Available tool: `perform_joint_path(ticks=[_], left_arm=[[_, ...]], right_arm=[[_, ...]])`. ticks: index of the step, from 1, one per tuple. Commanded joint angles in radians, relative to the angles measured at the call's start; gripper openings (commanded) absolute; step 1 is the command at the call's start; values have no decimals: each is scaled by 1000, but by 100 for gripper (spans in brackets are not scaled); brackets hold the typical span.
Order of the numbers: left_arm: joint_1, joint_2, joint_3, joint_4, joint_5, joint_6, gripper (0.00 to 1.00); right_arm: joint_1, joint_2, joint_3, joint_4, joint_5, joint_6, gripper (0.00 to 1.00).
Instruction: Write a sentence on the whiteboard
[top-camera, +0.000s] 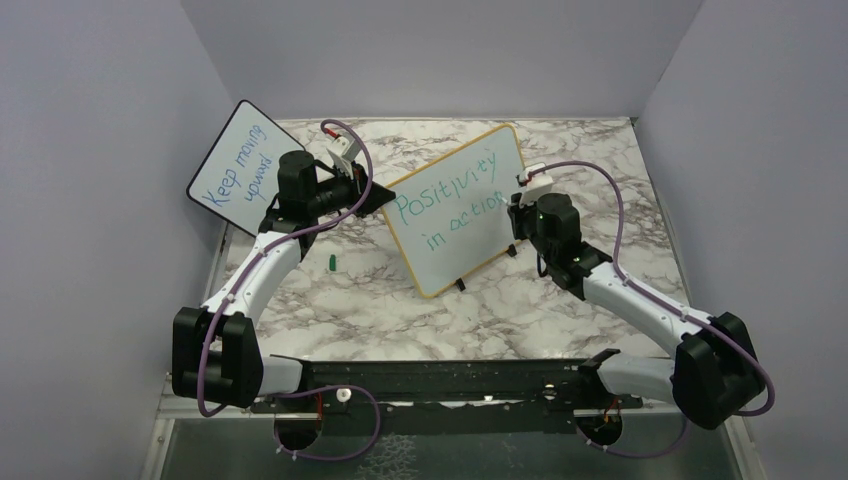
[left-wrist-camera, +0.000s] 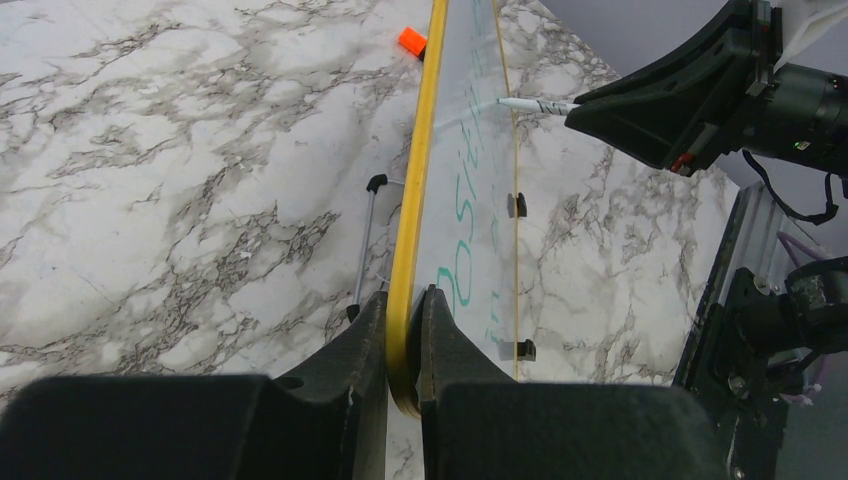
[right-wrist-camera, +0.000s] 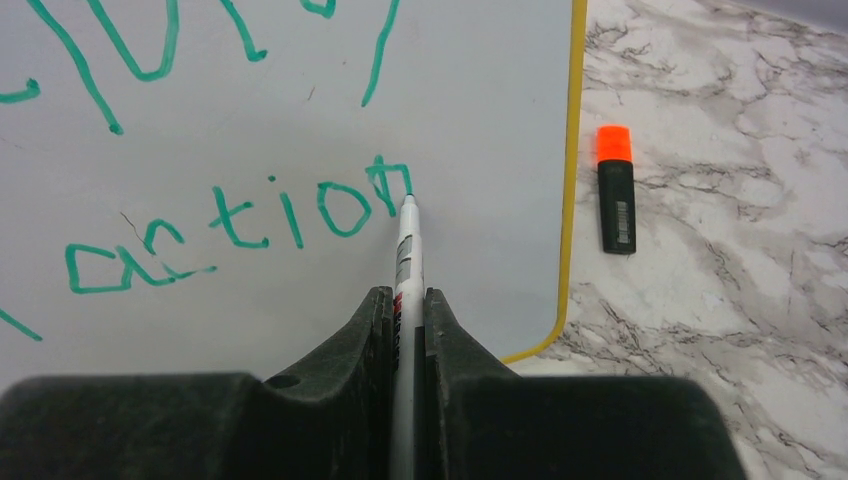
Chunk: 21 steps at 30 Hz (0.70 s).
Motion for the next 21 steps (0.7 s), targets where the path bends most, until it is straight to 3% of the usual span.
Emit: perform_joint_path(ticks=[1, 21], left_arm=[[-11, 37, -21, -118, -80, 87, 0], [-11, 35, -23, -118, -82, 87, 0]], right_arm=[[-7, -22, -34, -35, 2, 42, 0], [-18, -39, -9, 16, 51, 33, 0]])
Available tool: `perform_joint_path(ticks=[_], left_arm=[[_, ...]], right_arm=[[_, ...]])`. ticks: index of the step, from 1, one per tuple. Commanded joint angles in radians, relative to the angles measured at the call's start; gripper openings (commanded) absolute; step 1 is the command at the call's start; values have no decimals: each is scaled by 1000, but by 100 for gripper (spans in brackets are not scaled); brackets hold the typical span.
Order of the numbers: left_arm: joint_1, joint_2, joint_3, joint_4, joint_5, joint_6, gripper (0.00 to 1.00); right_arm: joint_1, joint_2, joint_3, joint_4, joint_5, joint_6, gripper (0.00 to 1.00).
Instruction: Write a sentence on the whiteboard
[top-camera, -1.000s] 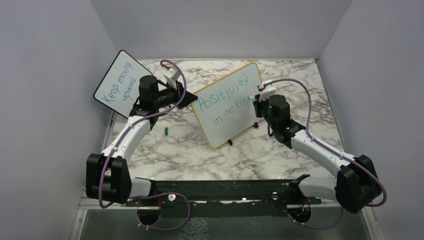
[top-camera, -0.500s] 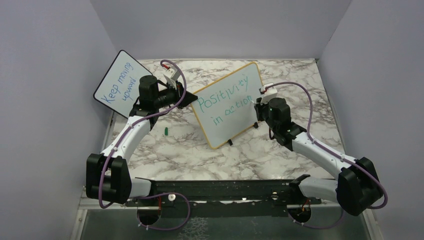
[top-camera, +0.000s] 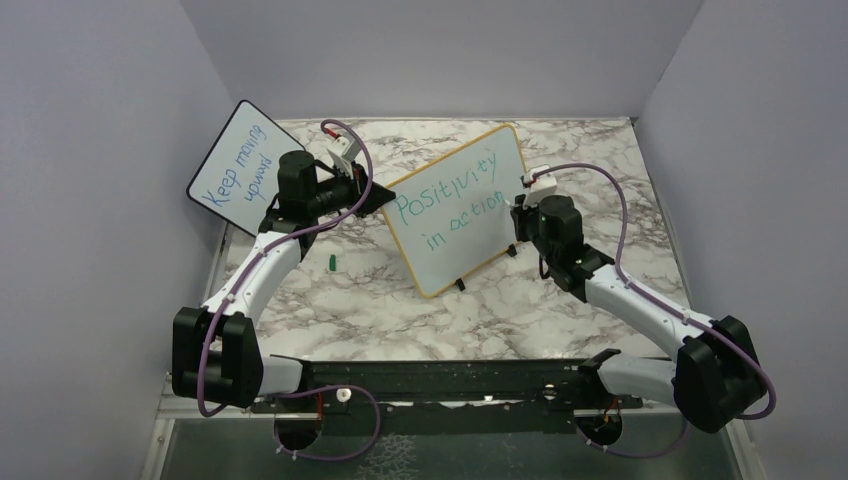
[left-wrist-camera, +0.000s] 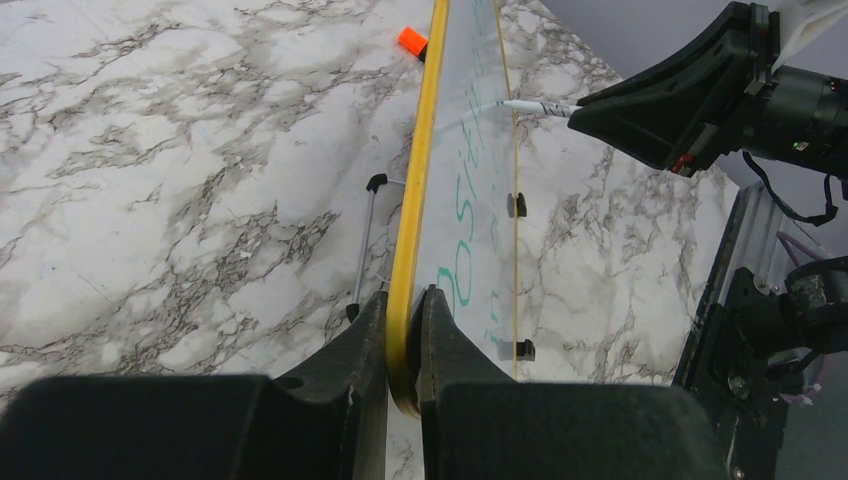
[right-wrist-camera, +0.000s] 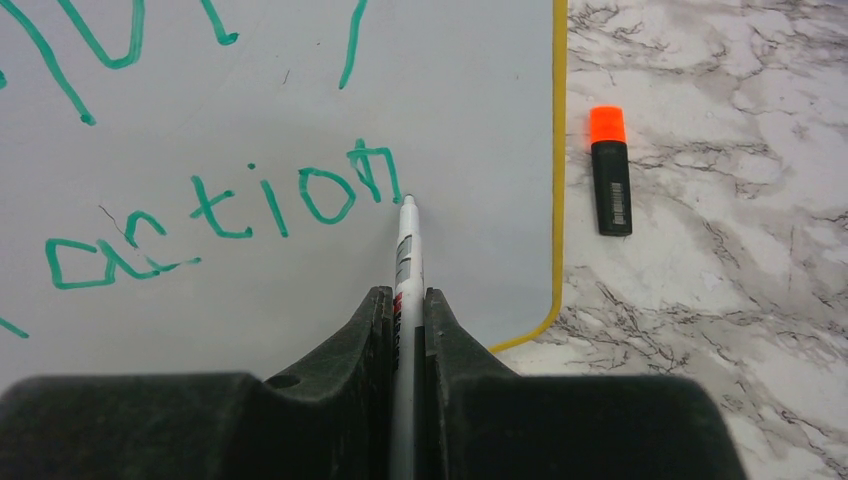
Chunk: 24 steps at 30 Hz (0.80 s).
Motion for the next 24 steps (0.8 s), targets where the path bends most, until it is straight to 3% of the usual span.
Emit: perform_joint_path(ticks=[1, 24], left_arm=[[-11, 35, -23, -118, -82, 87, 0], [-11, 40, -26, -108, -76, 77, 0]], right_arm=[[-12, -16, 17, 35, 28, 5, 1], [-27, 13, 42, 41, -17, 10, 1]])
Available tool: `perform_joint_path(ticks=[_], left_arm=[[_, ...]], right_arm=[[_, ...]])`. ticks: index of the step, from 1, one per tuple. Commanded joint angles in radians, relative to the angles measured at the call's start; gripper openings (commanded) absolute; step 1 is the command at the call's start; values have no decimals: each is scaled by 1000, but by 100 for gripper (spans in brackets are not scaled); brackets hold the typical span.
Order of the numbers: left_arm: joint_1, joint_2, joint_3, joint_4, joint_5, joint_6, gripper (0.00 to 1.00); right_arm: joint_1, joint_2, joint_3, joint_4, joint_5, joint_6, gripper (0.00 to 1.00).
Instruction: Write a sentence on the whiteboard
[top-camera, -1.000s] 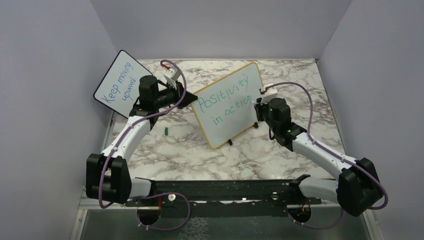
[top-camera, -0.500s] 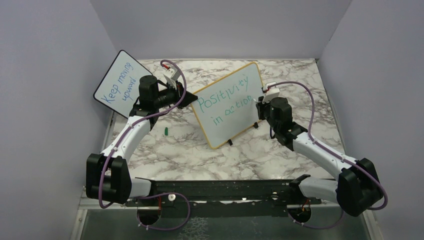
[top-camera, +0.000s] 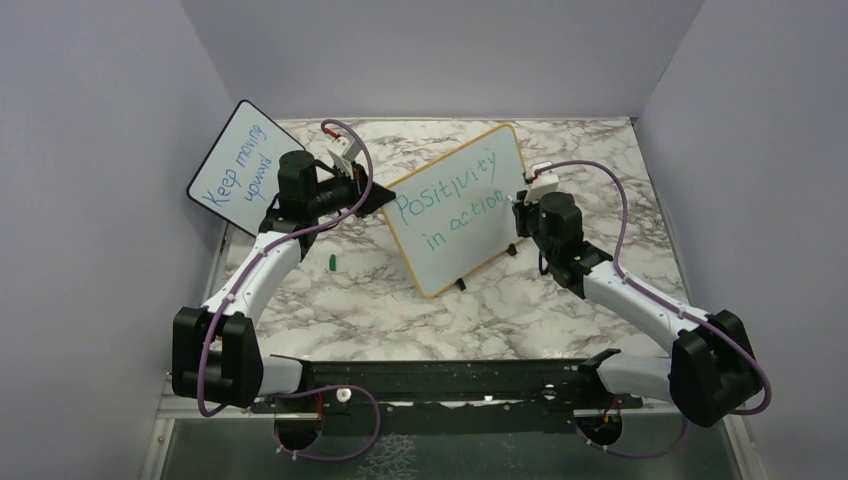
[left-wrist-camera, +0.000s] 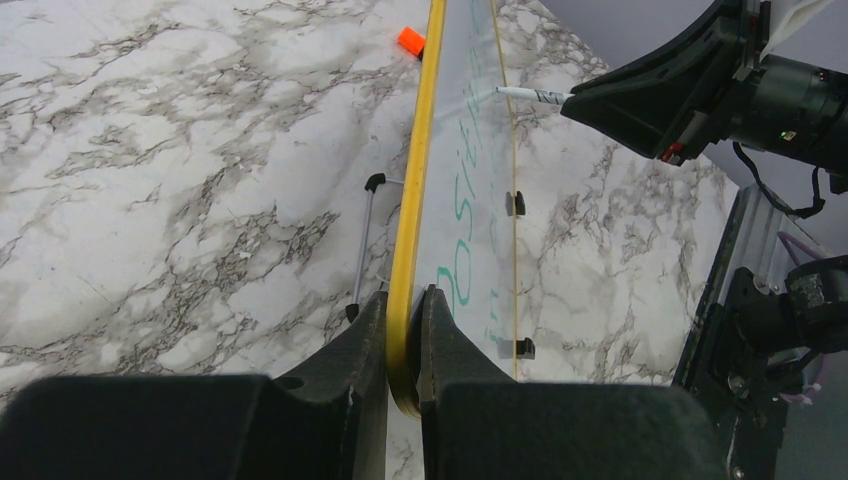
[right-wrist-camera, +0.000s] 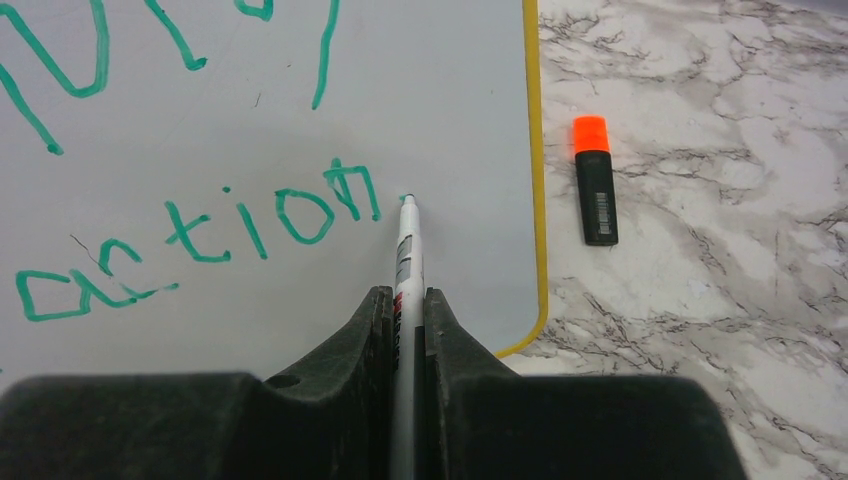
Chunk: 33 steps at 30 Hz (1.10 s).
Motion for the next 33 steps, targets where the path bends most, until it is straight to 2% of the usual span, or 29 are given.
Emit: perform_joint_path(ticks=[1, 6, 11, 15, 18, 25, 29, 33], left_arm=[[-10, 40, -27, -104, -73, 73, 0], [-10, 40, -25, -85, -73, 40, 1], [-11, 28, -13, -75, -70, -11, 13], [-11, -5, 7, -87, -105, -49, 28], [-10, -30, 41, -125, -134, -65, 42], [-11, -106, 132, -300, -298, -79, 58], [-10, -167, 141, -394, -433, -103, 80], [-10, -242, 105, -468, -569, -114, 98]], right_arm=[[-5, -32, 37, -10, -14, 7, 1], [-5, -101, 37, -58, 3, -2, 1], [-5, -176, 36, -100, 19, -29, 0], [-5, -228, 33, -122, 34, -42, 0], [-5, -261, 30, -129, 42, -47, 1], [-5, -319, 17, -125, 57, -55, 0], [-5, -361, 14, -127, 64, -57, 1], [-5, -414, 9, -133, 77, -67, 0]])
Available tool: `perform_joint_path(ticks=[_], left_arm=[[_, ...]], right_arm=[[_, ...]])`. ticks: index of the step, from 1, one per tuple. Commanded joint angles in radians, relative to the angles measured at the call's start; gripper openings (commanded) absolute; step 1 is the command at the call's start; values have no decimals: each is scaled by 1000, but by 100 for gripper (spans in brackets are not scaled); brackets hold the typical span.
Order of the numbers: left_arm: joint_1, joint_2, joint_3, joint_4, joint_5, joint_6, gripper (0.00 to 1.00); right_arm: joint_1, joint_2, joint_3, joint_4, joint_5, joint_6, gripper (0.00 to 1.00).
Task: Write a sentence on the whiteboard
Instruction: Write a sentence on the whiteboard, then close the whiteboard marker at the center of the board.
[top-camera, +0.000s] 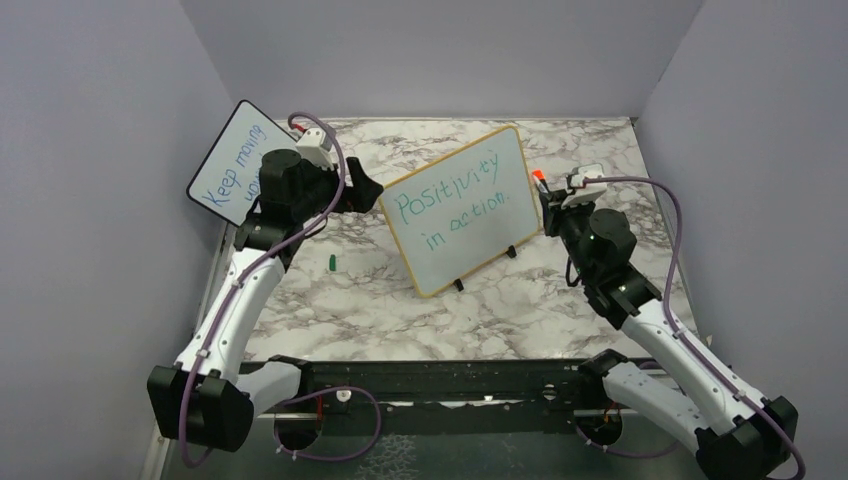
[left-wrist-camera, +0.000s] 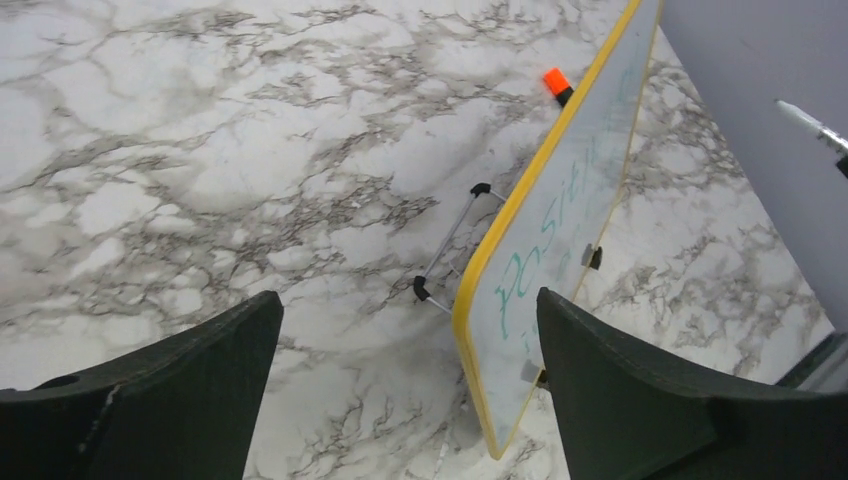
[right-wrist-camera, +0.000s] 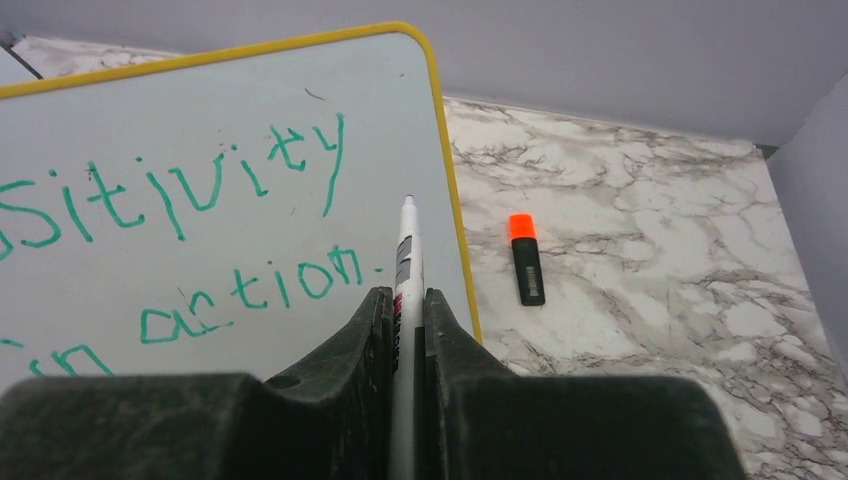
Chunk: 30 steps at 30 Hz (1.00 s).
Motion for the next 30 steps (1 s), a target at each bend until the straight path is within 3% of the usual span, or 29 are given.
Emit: perform_joint_path(ticks=[1, 14, 22, 30], left_arm=[[4, -93, -26, -143, -235, -25, 99], [11, -54, -84, -367, -512, -151, 97], [19, 93, -123, -406, -551, -167, 77], [19, 254, -116, -399, -569, -136, 49]], right_arm=[[-5, -67, 7, -18, 42, -23, 0], [-4, -172, -15, -42, 66, -44, 0], [-4, -186, -14, -37, 61, -48, 1], [-5, -201, -17, -30, 56, -51, 0]])
